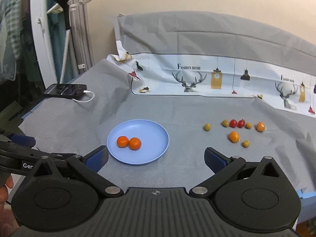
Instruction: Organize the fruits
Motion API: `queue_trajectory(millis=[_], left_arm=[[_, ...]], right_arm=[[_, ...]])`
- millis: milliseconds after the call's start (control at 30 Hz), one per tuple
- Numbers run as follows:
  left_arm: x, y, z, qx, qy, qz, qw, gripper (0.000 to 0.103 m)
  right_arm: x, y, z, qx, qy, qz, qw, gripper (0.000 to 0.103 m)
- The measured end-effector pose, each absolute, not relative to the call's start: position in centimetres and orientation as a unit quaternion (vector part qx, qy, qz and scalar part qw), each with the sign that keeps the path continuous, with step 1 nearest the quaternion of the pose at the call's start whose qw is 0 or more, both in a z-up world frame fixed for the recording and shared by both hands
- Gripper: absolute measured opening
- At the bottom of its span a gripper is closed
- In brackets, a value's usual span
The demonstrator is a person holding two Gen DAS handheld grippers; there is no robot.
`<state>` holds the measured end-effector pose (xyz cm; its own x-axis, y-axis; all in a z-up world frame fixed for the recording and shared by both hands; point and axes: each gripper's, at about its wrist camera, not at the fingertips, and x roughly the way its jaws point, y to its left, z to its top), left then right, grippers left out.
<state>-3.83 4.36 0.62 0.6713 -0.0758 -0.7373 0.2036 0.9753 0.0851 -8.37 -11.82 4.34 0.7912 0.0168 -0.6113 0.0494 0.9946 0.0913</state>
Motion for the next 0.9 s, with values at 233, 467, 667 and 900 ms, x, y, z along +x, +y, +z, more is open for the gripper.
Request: queue_trajectory(millis=[233,467,667,900], left_arm=[[-4.3,4.3,1.0,0.084,0.392,-0.077,0.913,0.103],[-4.1,4.2,0.8,0.088,0.395,-0.077,0.911,0.103],[-3.7,4.3,0.2,0.089,0.403,-0.076,0.907,0.103],[-3.0,4.3,-0.2,0.098,0.410,-0.074,0.904,0.103]], right_arm=[[-8.9,-11.7,4.8,0.046,0.317,-0.010,0.947,0.102],[-8.5,-11.5,4.6,0.047,0.324,-0.011,0.945,0.102],[-8.0,-11.3,4.2,0.046,0.335,-0.009,0.941,0.102],[-7.4,-11.2,3.6,0.045,0.347,-0.007,0.937,0.102]])
